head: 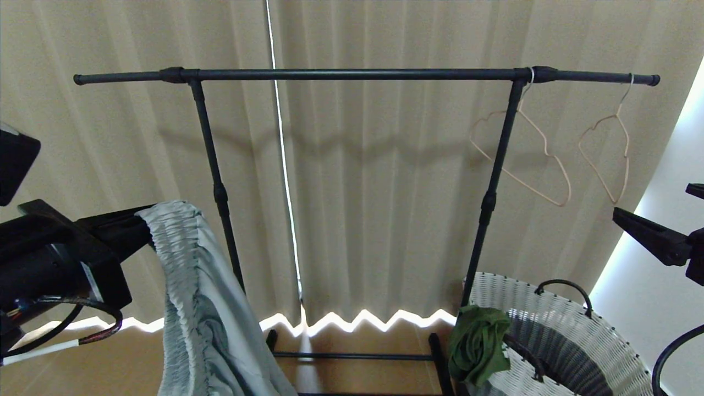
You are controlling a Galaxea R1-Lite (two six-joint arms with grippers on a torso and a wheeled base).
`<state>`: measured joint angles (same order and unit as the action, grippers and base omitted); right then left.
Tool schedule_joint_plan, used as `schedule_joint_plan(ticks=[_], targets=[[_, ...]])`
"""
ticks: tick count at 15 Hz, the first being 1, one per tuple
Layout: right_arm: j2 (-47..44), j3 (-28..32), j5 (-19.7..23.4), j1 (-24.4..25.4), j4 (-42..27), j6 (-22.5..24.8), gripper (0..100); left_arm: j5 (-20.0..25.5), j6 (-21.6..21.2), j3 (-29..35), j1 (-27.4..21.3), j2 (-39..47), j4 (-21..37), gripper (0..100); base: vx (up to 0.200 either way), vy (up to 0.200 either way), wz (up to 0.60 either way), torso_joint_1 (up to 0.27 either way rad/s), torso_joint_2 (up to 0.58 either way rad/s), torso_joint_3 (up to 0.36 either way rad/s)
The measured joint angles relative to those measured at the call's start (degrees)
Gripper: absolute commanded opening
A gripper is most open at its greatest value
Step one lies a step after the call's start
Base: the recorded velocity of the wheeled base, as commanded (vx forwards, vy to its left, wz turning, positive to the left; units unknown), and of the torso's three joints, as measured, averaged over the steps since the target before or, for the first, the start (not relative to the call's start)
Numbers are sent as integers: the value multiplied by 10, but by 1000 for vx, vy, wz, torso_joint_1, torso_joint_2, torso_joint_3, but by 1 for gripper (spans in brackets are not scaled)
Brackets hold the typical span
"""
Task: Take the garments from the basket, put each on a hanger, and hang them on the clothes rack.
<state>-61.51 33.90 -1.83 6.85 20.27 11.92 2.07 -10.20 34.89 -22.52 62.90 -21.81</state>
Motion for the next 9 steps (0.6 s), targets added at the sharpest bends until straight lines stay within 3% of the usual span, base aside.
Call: schedule_joint_plan(ticks=[9], targets=[[-14,-1,0,-8,0,0,100,0,-12,-23,0,-24,-1,0,0,0,0,250,-490,-258]])
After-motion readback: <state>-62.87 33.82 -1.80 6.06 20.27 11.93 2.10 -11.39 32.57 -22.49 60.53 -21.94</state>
